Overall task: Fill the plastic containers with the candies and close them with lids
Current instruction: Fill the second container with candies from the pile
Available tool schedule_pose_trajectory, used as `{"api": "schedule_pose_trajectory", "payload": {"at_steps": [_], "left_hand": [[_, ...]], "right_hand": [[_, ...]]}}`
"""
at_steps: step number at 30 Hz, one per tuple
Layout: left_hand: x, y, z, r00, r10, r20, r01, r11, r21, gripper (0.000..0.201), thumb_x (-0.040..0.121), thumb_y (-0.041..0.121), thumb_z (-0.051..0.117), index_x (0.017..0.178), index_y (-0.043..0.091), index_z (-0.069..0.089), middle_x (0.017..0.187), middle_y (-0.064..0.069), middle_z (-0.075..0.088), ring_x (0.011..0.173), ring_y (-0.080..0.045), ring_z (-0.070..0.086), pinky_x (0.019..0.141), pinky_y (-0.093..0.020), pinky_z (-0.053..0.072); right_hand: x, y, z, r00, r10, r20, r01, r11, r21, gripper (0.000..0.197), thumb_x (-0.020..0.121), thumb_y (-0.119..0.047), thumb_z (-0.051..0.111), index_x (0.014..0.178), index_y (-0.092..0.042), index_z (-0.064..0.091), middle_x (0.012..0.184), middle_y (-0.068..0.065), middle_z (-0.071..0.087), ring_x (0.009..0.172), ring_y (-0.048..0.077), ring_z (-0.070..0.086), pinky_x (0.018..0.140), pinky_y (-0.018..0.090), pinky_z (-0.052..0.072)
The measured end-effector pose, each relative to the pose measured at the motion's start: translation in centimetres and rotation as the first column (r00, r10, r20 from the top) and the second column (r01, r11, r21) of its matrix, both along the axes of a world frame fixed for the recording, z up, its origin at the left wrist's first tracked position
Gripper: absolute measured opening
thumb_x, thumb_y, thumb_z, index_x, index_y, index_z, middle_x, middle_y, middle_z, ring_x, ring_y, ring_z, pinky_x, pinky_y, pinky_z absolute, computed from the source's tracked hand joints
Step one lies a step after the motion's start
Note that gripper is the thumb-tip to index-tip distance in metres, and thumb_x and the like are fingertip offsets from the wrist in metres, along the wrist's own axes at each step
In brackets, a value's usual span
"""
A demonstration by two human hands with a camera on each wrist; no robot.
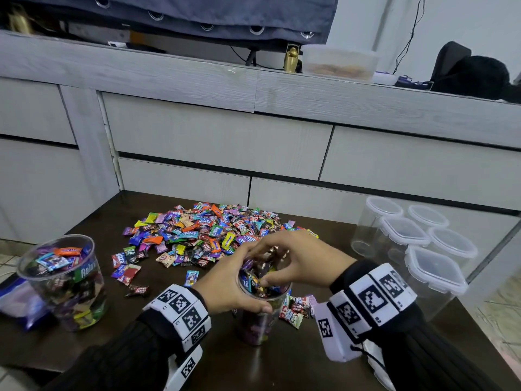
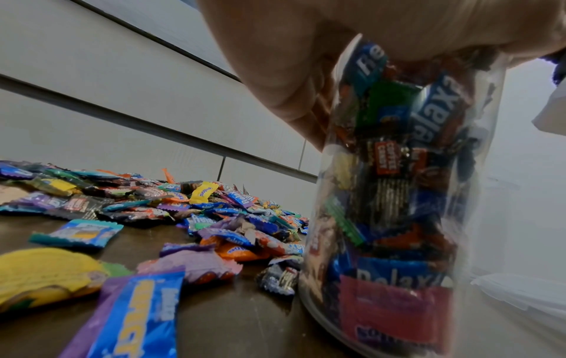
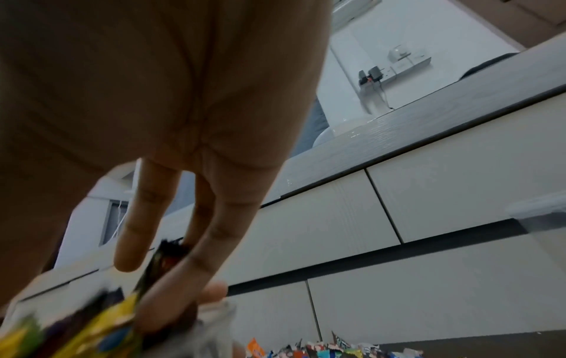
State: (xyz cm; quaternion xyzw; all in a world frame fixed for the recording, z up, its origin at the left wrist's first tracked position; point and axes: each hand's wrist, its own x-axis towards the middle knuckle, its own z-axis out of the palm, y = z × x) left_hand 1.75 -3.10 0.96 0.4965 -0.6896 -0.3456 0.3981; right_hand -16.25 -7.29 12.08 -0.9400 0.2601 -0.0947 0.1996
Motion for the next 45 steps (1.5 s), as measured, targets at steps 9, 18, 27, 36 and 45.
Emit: {"api": "schedule_pose_trajectory", "payload": {"at_steps": [9,18,27,36,45], "left_hand": [[-0.1,0.0,0.1,1.000,0.008,-0.010,-0.007,1.000,0.017,0.098,0.048,0.047,0.093,0.130,0.047,0.039,0.124,0.030,0.057,0.120,0.007,0.053,0.094,-0.010,0.043],[-0.1,0.2,0.0,0.998,-0.015,-0.056,0.019,0.998,0.061,0.106,0.044,0.053,0.093,0.132,0.057,0.034,0.129,0.014,0.061,0.123,-0.005,0.057,0.107,-0.039,0.045],[-0.2,0.6,0.5,0.999,0.024,0.031,-0.025,0.999,0.034,0.102,0.048,0.047,0.094,0.132,0.053,0.036,0.129,0.015,0.061,0.123,-0.001,0.055,0.109,-0.037,0.043],[0.9,2.1,3.7,0.940,-0.001,0.342,0.003,1.000,-0.007,0.096,0.057,0.055,0.084,0.140,0.037,0.040,0.136,0.019,0.047,0.125,0.001,0.046,0.108,-0.034,0.041],[6.9,8.5,6.4,0.809,0.002,0.588,-0.039,0.998,0.049,0.078,0.066,0.047,0.074,0.134,0.050,0.037,0.125,0.025,0.038,0.119,0.009,0.042,0.103,-0.014,0.038]], "right_hand": [[0.7,1.0,-0.6,0.997,0.050,-0.054,-0.054,0.995,-0.080,0.034,0.080,-0.032,0.074,0.111,-0.022,0.067,0.104,-0.003,0.060,0.094,0.008,0.050,0.082,0.020,0.037],[0.2,1.2,-1.5,0.985,0.036,-0.168,-0.060,0.988,-0.143,0.026,0.093,-0.025,0.056,0.117,-0.022,0.066,0.105,-0.001,0.070,0.096,0.016,0.058,0.086,0.032,0.044],[-0.2,0.5,-2.2,0.979,-0.117,-0.169,0.064,0.955,-0.288,0.011,0.087,-0.021,0.061,0.093,-0.022,0.070,0.092,-0.002,0.066,0.092,0.016,0.057,0.078,0.033,0.048],[-1.1,-0.2,-4.0,0.949,-0.205,0.240,0.228,0.971,-0.074,0.007,0.089,-0.022,0.062,0.086,-0.021,0.069,0.082,-0.011,0.054,0.071,-0.007,0.044,0.063,0.014,0.030],[-2.7,-1.0,-9.2,0.907,-0.406,-0.110,0.409,0.912,0.003,0.010,0.092,-0.030,0.056,0.099,-0.025,0.061,0.101,-0.004,0.060,0.091,0.011,0.057,0.081,0.030,0.050]]}}
